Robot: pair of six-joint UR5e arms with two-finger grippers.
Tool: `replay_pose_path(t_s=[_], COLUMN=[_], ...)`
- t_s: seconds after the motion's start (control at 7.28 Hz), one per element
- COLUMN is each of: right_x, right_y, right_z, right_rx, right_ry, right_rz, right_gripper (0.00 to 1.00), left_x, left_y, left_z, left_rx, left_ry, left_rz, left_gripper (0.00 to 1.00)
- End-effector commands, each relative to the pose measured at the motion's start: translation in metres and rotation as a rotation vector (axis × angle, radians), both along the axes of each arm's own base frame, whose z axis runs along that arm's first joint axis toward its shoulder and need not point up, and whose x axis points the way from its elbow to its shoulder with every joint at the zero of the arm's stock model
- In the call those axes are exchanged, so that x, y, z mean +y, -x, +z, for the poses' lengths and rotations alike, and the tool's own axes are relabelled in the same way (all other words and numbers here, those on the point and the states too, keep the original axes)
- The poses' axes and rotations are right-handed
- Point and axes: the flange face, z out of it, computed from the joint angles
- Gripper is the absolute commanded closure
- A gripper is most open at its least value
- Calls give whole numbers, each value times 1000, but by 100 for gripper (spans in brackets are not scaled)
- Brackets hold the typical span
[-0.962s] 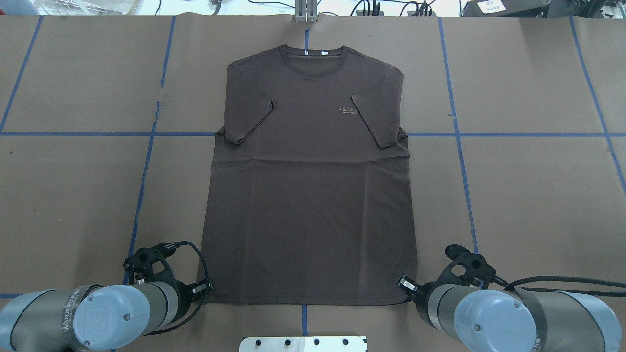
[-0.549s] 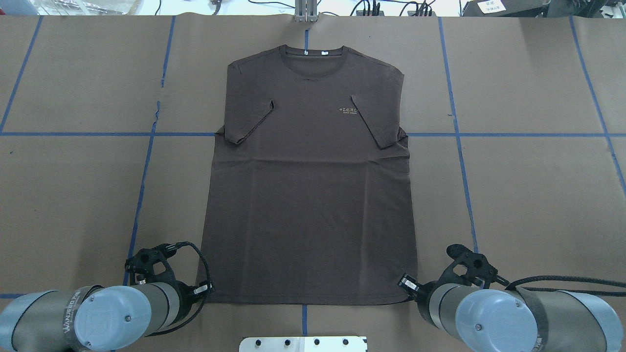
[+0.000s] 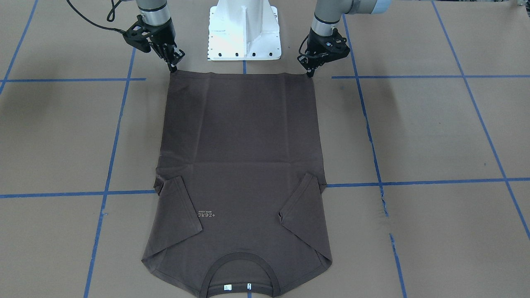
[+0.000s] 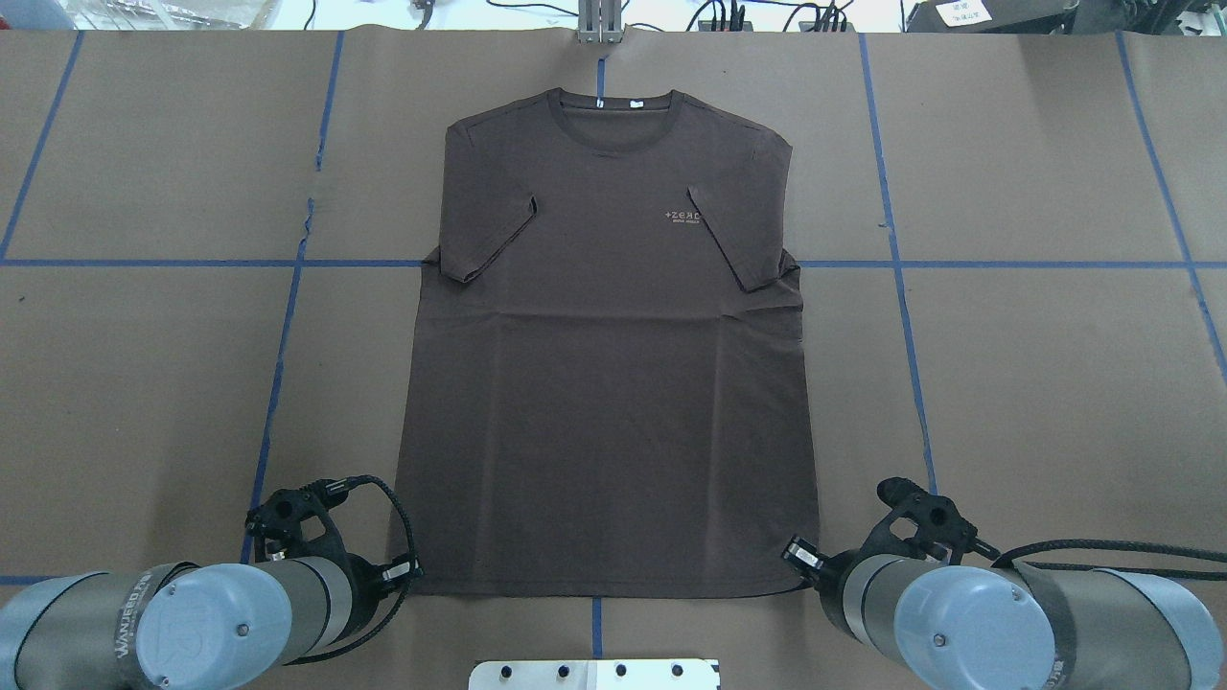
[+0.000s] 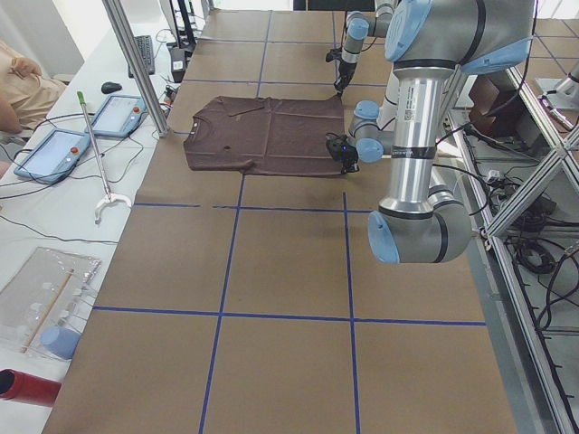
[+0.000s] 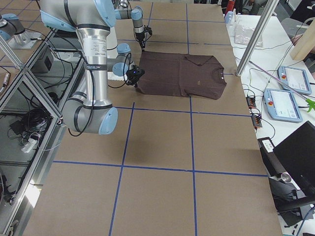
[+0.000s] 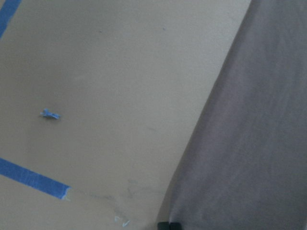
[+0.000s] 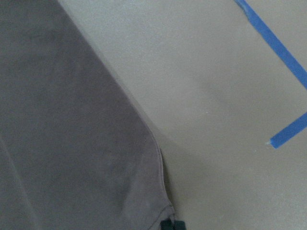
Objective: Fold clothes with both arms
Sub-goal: 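Grasp the hem corners with both grippers and fold them up to the collar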
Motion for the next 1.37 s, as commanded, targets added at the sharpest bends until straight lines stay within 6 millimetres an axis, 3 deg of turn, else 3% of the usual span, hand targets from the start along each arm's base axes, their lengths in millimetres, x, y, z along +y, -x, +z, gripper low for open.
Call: replay_pose_path(t_s=[0.0, 0.27, 0.41, 0.55, 0.69, 0.82, 0.96, 1.1, 1.24], right_x=[5, 46, 42, 8, -15, -40, -76, -122, -179], right_y=[-15, -55, -70, -86, -94, -101, -99, -73, -61], right_z=[-14, -41, -57, -61, -58, -61, -70, -77, -87], right_rx=[-21, 2, -28, -40, -29, -26, -28, -10, 0], right_ry=[11, 49, 49, 42, 24, -32, -86, -125, -122], right_rz=[-17, -128, -120, -34, 6, 20, 53, 79, 110], right_gripper=[100, 100, 100, 100, 100, 100, 100, 100, 100], left_x=[4, 47, 50, 50, 19, -23, -74, -139, -202], left_y=[30, 64, 77, 86, 91, 98, 90, 75, 69], left_z=[-24, -48, -65, -74, -70, -93, -97, -96, -78], left_rx=[57, 119, 117, 133, 123, 162, 139, 80, -8], left_ry=[-1, 49, 57, 86, 62, -24, -115, -194, -248], left_rz=[5, 56, 69, 107, 56, 6, -39, -86, -120], left_gripper=[100, 100, 100, 100, 100, 100, 100, 100, 100])
